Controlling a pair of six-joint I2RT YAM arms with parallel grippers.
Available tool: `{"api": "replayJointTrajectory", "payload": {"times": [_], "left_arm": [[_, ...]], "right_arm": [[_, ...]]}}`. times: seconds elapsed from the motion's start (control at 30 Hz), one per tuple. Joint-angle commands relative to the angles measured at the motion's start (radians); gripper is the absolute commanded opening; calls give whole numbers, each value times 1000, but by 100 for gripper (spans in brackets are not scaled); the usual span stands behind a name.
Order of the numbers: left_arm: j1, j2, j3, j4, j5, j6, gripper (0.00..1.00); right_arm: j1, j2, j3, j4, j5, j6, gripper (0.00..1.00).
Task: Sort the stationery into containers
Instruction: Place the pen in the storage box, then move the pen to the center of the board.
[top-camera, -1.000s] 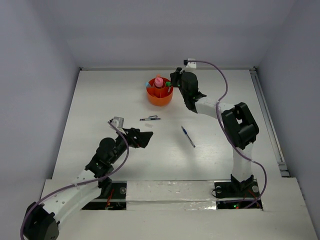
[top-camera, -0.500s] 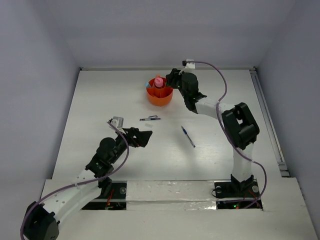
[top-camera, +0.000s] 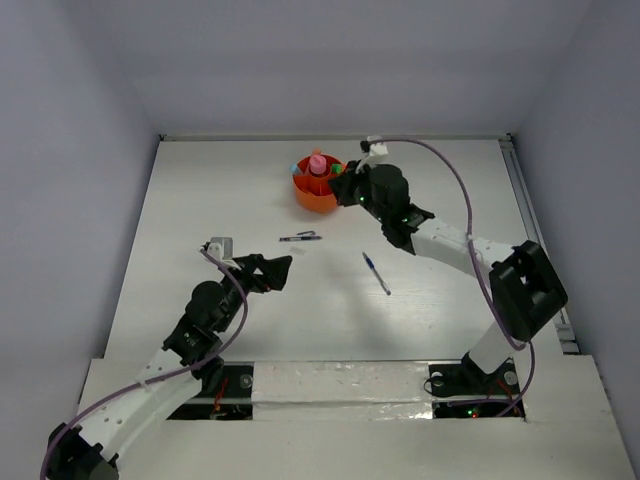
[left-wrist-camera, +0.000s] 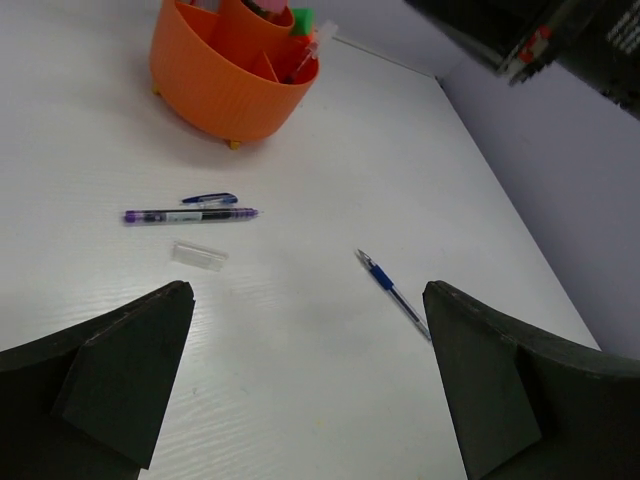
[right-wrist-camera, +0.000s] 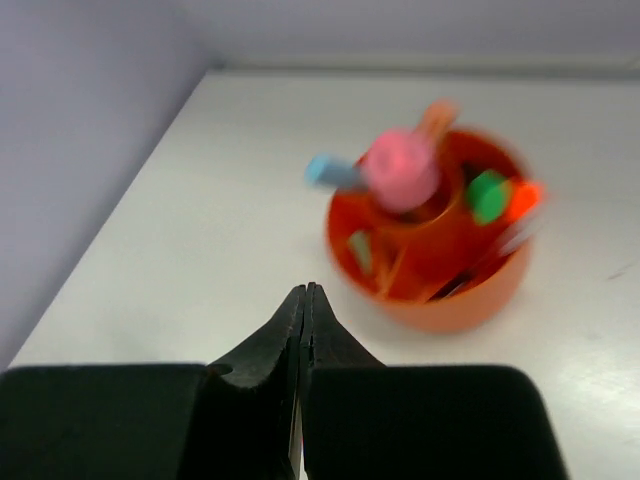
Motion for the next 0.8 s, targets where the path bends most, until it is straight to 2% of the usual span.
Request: {"api": "replayJointTrajectory", "payload": {"times": [0.0, 0.13, 0.17, 0.27, 0.33, 0.47, 0.77], "left_arm": [[1, -52, 21, -31, -91, 19, 99], [1, -105, 20, -75, -157, 16, 98], [1, -128, 18, -95, -189, 12, 98], [1, -176, 15, -138, -249, 2, 98], [1, -199, 12, -153, -270, -2, 98], [1, -231, 9, -169, -289, -4, 98], [1, -210, 14, -160, -272, -2, 98]], "right_arm": [[84, 22, -30, -160, -140, 4, 0], [132, 66, 22, -253, -203, -37, 10], [132, 91, 53, -282, -218, -45, 17], [141, 164, 123, -359, -258, -77, 30], [141, 210, 206, -402, -281, -114, 34], [172, 339, 356, -494, -304, -160, 38], [181, 582, 656, -695, -286, -278, 39]]}}
